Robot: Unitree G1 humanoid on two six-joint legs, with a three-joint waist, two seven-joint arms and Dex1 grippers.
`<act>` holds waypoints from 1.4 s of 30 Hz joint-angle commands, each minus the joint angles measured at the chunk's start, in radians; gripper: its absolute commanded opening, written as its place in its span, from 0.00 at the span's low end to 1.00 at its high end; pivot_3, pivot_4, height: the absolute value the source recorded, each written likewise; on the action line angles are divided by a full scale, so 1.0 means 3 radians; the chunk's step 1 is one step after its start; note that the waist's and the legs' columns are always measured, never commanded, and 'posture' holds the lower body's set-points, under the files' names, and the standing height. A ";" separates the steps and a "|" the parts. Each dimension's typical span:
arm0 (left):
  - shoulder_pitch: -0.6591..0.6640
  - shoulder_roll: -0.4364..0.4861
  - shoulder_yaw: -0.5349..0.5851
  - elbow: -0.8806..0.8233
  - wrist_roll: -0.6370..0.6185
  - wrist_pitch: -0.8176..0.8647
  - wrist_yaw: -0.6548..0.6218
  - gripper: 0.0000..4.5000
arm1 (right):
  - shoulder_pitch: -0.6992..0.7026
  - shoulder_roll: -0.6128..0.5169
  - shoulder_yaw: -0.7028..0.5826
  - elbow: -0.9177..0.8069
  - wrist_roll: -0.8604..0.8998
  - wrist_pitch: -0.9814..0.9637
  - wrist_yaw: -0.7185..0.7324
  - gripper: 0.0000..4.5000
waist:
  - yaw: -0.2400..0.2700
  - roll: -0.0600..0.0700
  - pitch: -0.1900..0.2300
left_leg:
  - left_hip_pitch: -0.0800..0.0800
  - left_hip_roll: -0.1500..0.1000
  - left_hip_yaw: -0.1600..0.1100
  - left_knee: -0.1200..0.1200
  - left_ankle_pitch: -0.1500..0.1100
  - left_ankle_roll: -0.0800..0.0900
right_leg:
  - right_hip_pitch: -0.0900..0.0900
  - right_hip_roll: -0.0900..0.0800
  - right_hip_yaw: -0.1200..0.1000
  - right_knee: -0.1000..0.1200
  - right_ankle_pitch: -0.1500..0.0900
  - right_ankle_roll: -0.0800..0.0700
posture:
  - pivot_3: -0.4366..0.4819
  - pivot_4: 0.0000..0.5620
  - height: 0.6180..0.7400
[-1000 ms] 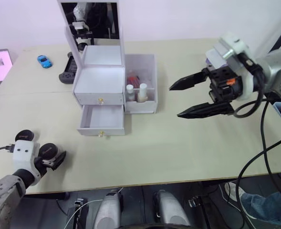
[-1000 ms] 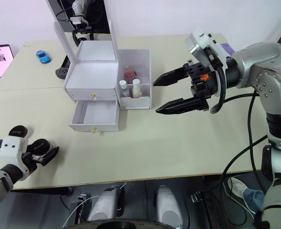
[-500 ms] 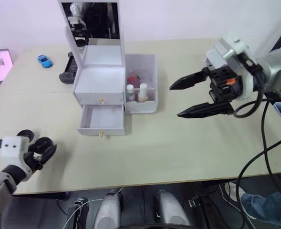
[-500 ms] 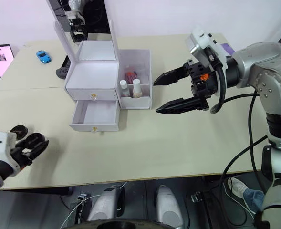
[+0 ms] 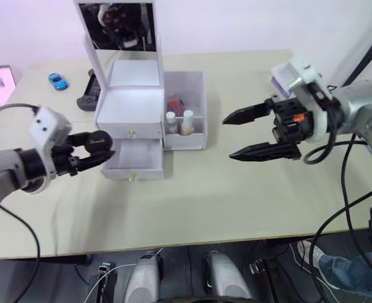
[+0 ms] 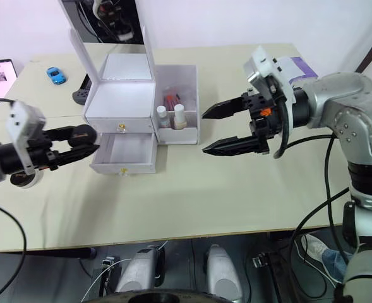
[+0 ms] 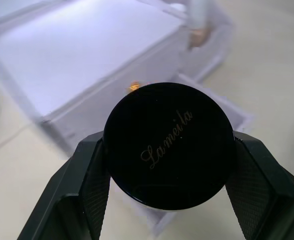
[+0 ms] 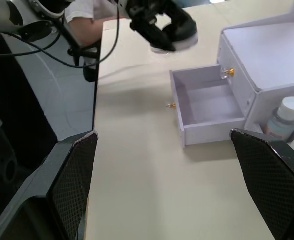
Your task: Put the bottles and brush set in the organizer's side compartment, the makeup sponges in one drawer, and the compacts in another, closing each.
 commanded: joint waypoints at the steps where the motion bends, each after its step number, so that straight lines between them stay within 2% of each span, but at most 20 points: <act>1: -0.0315 0.0018 -0.0336 0.0264 0.0239 -0.0114 -0.0102 0.59 | 0.0061 -0.0047 -0.0228 -0.0202 0.0129 0.0049 -0.0145 1.00 | -0.0001 0.0000 0.0000 | 0.0000 0.0003 0.0000 0.0000 0.0000 0.0000 | -0.0003 0.0005 0.0002 0.0003 0.0000 0.0000 | 0.48 0.27 1.00; 4: -0.0553 -0.0059 -0.0595 0.0520 0.0460 -0.0223 -0.0110 0.59 | 0.0205 -0.0075 -0.0344 -0.0339 0.0206 0.0091 -0.0258 1.00 | 0.0004 0.0000 0.0000 | 0.0000 0.0007 -0.0004 -0.0001 0.0000 0.0001 | -0.0005 0.0012 0.0002 0.0006 0.0000 -0.0001 | 0.48 0.27 1.00; 9: -0.0693 -0.0111 -0.0855 0.0789 0.0731 -0.0275 -0.0134 0.59 | 0.0331 -0.0111 -0.0480 -0.0480 0.0327 0.0162 -0.0411 1.00 | 0.0001 0.0000 0.0000 | -0.0001 0.0007 -0.0001 0.0001 0.0000 0.0001 | -0.0005 0.0012 0.0005 0.0006 0.0000 -0.0001 | 0.48 0.27 1.00; 19: -0.0704 -0.0322 -0.0856 0.0822 0.0807 -0.0254 -0.0104 0.59 | 0.0406 -0.0171 -0.0555 -0.0550 0.0474 0.0167 -0.0529 1.00 | 0.0013 -0.0001 0.0000 | -0.0002 0.0007 -0.0002 0.0005 0.0000 0.0001 | -0.0004 0.0012 0.0005 0.0007 0.0000 0.0000 | 0.48 0.27 1.00; 25: -0.0603 -0.0337 -0.0892 0.0776 0.0946 -0.0388 -0.0130 0.59 | 0.0403 -0.0187 -0.0548 -0.0545 0.0492 0.0134 -0.0548 1.00 | 0.0012 -0.0001 0.0000 | -0.0002 0.0007 -0.0002 0.0006 0.0000 0.0001 | -0.0004 0.0012 0.0005 0.0008 0.0000 0.0000 | 0.48 0.27 1.00; 26: -0.0599 -0.0348 -0.0874 0.0775 0.0940 -0.0373 -0.0125 0.82 | 0.0401 -0.0190 -0.0547 -0.0542 0.0492 0.0129 -0.0548 1.00 | 0.0012 -0.0001 0.0000 | -0.0002 0.0007 -0.0002 0.0006 0.0000 0.0001 | -0.0004 0.0012 0.0005 0.0007 0.0000 0.0000 | 0.48 0.27 1.00; 28: -0.0603 -0.0361 -0.0835 0.0773 0.0930 -0.0350 -0.0118 0.99 | 0.0396 -0.0194 -0.0543 -0.0534 0.0494 0.0120 -0.0548 1.00 | 0.0012 -0.0001 0.0000 | -0.0002 0.0007 -0.0002 0.0006 0.0000 0.0001 | -0.0004 0.0012 0.0005 0.0008 0.0000 0.0000 | 0.48 0.27 1.00; 37: -0.0514 -0.0274 -0.0498 0.0665 0.0770 -0.0218 -0.0146 0.99 | 0.0377 -0.0198 -0.0504 -0.0489 0.0481 0.0091 -0.0504 1.00 | 0.0009 -0.0001 0.0000 | -0.0002 0.0008 -0.0002 0.0006 0.0000 0.0001 | -0.0004 0.0012 0.0005 0.0008 0.0000 0.0000 | 0.48 0.27 1.00; 42: -0.0171 -0.0261 0.0120 0.0412 0.0400 -0.0061 -0.0194 0.99 | 0.0334 -0.0196 -0.0426 -0.0423 0.0383 0.0020 -0.0475 1.00 | -0.0005 -0.0001 0.0000 | -0.0002 0.0010 -0.0002 0.0006 0.0000 0.0001 | -0.0004 0.0012 0.0005 0.0008 0.0000 0.0000 | 0.48 0.27 1.00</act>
